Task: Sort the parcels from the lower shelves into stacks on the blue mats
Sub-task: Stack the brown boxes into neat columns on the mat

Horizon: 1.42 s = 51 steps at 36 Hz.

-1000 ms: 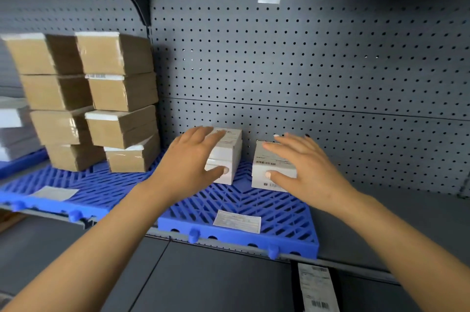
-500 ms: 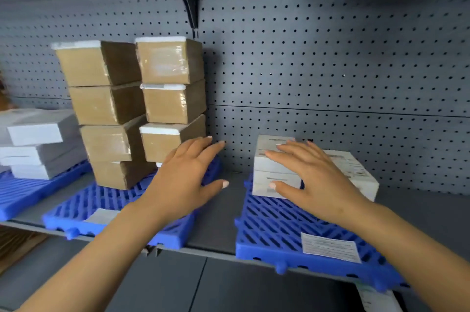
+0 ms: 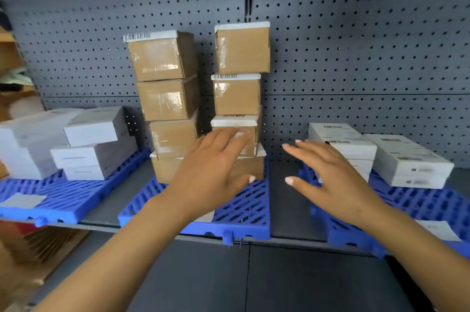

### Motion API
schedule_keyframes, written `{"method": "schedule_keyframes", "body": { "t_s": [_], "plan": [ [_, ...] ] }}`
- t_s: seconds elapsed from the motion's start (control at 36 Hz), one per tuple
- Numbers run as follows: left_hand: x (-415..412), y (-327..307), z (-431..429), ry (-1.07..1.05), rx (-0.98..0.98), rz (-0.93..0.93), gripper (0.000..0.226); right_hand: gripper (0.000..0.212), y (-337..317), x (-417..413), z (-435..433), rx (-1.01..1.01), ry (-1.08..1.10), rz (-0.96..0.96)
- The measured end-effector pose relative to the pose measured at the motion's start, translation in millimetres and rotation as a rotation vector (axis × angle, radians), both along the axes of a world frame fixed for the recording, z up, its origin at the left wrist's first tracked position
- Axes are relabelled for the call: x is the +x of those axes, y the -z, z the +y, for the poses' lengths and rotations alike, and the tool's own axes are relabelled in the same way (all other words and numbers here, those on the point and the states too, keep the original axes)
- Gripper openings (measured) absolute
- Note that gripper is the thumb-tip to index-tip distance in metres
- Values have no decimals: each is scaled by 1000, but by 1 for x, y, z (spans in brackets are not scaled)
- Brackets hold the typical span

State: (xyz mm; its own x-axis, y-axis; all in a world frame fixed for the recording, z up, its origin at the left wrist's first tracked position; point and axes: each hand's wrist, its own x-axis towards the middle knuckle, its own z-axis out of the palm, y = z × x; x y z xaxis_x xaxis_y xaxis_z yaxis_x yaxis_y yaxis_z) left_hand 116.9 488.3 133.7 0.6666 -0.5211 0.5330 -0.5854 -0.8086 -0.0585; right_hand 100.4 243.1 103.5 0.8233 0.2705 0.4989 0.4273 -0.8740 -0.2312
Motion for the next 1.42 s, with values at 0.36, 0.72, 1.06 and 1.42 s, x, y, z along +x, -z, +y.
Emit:
{"method": "schedule_keyframes", "body": {
  "t_s": [0.36, 0.72, 1.06, 1.42],
  "plan": [
    [25, 4, 17, -86, -34, -6, 88, 69, -29, 32, 51, -1, -16, -8],
    [60, 23, -4, -140, -164, 27, 103, 79, -26, 81, 39, -12, -89, 41],
    [80, 47, -20, -98, -325, 241, 121, 88, -19, 114, 29, 61, -180, 116],
    [108, 43, -21, -15, -549, 300, 119, 94, -7, 123, 29, 147, -231, 100]
  ]
}}
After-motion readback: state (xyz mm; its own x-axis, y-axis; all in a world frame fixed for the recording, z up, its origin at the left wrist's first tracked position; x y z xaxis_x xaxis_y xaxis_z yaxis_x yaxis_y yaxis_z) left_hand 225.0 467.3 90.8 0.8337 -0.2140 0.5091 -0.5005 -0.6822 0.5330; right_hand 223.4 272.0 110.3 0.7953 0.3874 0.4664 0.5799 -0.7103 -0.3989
